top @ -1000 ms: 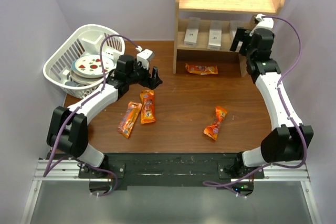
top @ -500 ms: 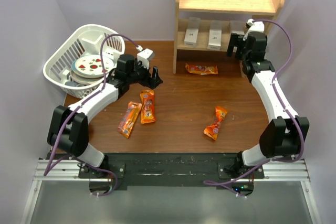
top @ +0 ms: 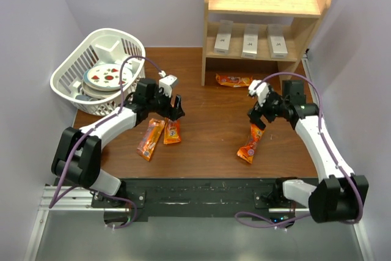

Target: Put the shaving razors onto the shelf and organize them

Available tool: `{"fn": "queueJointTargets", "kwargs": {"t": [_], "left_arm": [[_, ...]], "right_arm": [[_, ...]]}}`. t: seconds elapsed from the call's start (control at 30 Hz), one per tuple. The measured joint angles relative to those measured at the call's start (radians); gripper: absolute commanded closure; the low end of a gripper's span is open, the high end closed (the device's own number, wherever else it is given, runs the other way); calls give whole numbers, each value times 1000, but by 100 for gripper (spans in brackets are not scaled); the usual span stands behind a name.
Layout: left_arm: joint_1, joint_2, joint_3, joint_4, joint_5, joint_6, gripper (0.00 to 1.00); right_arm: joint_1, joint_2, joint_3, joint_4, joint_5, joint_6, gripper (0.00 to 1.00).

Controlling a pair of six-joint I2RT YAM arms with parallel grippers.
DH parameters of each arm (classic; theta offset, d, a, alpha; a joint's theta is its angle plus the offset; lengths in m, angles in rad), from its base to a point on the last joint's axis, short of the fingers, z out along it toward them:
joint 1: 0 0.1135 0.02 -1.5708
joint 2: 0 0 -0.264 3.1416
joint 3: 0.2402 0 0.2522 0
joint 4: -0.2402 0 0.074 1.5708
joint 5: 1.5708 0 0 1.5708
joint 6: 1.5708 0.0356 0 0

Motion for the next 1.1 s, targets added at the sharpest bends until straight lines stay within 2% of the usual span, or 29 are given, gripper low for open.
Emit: {"fn": "queueJointTargets", "kwargs": {"t": [0.1, 0.17, 0.3, 0.43, 0.6, 0.97, 1.1], "left_arm": [[0, 0, -6, -11, 11, 10, 18], [0, 0, -6, -10, 21, 19, 18], [0, 0, -8, -10, 30, 29, 19], [0, -1, -13, -13, 29, 45, 19], [0, -2, -17, -15, 30, 51, 19], [0, 20, -5, -21, 84, 54, 19], [-10, 41, -4, -4, 144, 54, 18]], "right_arm": [[0, 113, 67, -201, -66, -256, 15], [0, 199, 115, -312, -82, -402, 16], [0, 295, 139, -447, -77, -617, 14], [6, 305, 139, -526, -70, -773, 15], [32, 369, 140, -534, -51, -845, 16], [80, 505, 105, -391, -1, -864, 25], [93, 536, 105, -373, 0, -861, 39]]}}
